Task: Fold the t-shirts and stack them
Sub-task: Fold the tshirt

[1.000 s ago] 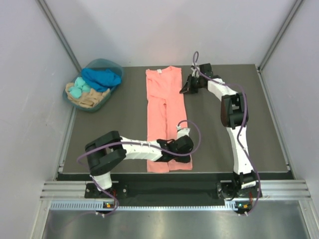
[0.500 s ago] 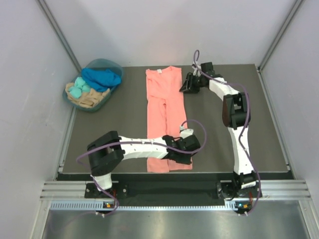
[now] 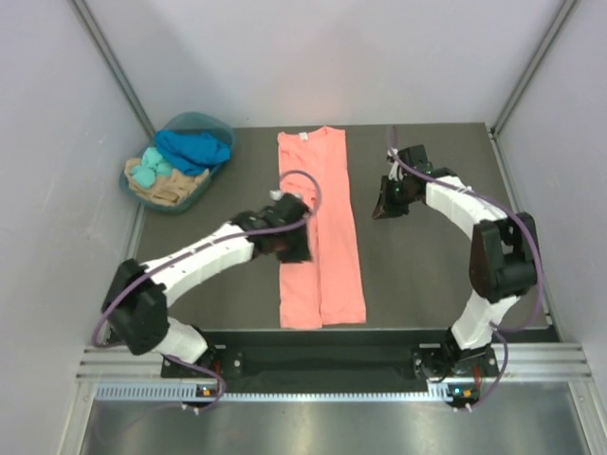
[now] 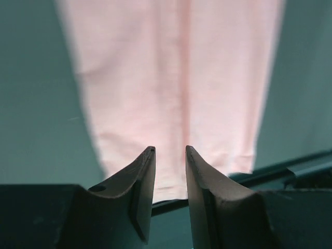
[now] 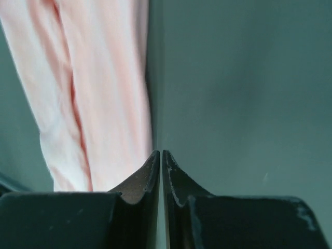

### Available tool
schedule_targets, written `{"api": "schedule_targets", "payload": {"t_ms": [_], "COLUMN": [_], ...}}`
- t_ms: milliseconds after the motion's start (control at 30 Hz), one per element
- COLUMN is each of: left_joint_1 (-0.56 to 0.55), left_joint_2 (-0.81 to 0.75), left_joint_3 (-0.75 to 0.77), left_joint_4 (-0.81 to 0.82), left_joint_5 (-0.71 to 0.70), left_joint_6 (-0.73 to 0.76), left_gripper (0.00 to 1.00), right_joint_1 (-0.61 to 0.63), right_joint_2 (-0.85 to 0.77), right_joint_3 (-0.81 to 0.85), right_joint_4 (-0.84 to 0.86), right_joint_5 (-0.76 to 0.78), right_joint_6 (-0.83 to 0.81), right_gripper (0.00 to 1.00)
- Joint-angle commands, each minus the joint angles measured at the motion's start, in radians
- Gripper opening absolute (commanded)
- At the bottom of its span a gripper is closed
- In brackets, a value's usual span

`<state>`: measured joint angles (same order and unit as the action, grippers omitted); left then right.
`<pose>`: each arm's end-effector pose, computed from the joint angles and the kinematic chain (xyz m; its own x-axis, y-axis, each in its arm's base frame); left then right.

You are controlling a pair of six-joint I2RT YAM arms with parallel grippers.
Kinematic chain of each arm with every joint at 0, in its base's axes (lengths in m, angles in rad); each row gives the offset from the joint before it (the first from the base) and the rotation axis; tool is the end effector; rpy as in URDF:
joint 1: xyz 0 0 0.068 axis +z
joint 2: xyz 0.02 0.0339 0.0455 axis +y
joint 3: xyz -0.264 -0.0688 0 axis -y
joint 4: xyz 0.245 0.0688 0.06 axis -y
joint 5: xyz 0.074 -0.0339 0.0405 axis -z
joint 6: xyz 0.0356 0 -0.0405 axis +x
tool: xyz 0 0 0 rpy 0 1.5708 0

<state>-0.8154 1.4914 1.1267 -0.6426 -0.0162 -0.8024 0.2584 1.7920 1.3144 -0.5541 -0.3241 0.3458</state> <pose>0.2115 -0.2237 0.2527 -0.9219 -0.0697 -0.3811 0.0850 0.9233 -0.3745 0.3629 0.1077 0.2193 -0.9162 0.0902 -0.3903 -0.0954 0.8972 0.4311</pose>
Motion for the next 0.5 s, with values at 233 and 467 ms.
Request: {"api": "schedule_targets", "payload": {"t_ms": [233,467], "left_joint_1": [0.185,0.185], "left_joint_2": [-0.184,-0.319], "left_joint_3": [-0.277,-0.439], "left_joint_4": [-0.103,-0.063], "left_joint_5": [0.107,0.201], "left_joint_6": [0.052,0.0], "left_gripper": [0.35,0.37], "right_joint_1": [0.422,0.564], "right_joint_2": [-0.384,-0.424], "right_joint_3": [-0.414,-0.517], "right_joint_4": [0.002,0.005], "right_joint_5": [0.197,0.255], "right_joint_6": [0.237,0.334], "right_gripper": [0.0,0.0]}}
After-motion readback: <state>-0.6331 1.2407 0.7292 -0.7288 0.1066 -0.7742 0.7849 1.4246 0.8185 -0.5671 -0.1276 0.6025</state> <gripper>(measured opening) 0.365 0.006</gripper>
